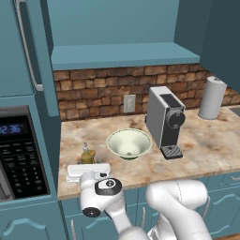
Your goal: Retrieve the bottle and the shaker from the cabinet and place them next to the mixing bowl on the counter. Then add garlic from the fridge to the mixing bowl.
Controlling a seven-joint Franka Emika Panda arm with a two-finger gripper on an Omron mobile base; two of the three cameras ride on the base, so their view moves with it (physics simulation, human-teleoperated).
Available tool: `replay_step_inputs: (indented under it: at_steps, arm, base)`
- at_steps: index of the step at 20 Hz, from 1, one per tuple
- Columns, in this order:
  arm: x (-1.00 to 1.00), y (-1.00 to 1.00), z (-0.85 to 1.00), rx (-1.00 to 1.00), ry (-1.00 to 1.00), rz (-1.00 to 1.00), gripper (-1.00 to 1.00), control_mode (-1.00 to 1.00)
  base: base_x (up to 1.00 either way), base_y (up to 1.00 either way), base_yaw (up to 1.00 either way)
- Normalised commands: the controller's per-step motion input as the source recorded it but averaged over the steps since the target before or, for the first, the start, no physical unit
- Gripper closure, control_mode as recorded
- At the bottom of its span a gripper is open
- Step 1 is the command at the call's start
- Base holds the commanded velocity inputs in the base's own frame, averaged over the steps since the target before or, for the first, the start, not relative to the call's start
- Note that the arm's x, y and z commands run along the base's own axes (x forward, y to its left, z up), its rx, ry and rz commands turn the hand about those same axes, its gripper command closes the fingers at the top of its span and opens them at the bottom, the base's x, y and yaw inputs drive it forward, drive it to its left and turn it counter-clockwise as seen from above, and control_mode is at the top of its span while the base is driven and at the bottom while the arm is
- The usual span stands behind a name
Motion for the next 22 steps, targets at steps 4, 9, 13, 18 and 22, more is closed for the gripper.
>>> replay_step_inputs:
  at_steps: [4,9,13,18,22]
  arm:
    - [0.00,0.00,0.00,0.00,0.00,0.00,-1.00,-1.00]
    - [-0.03,0.00,0.03,0.00,0.00,0.00,-1.00,-1.00]
    - [-0.08,0.00,0.28,0.00,0.00,0.00,-1.00,-1.00]
    - [-0.05,0.00,0.57,0.00,0.00,0.00,-1.00,-1.00]
    - [-0.02,0.00,0.72,0.00,0.02,0.00,-1.00,-1.00]
  base:
    - [0.00,0.00,0.00]
    - [0.00,0.00,0.00]
    - [0.00,0.00,0.00]
    - [0.00,0.00,0.00]
    - [0.00,0.00,0.00]
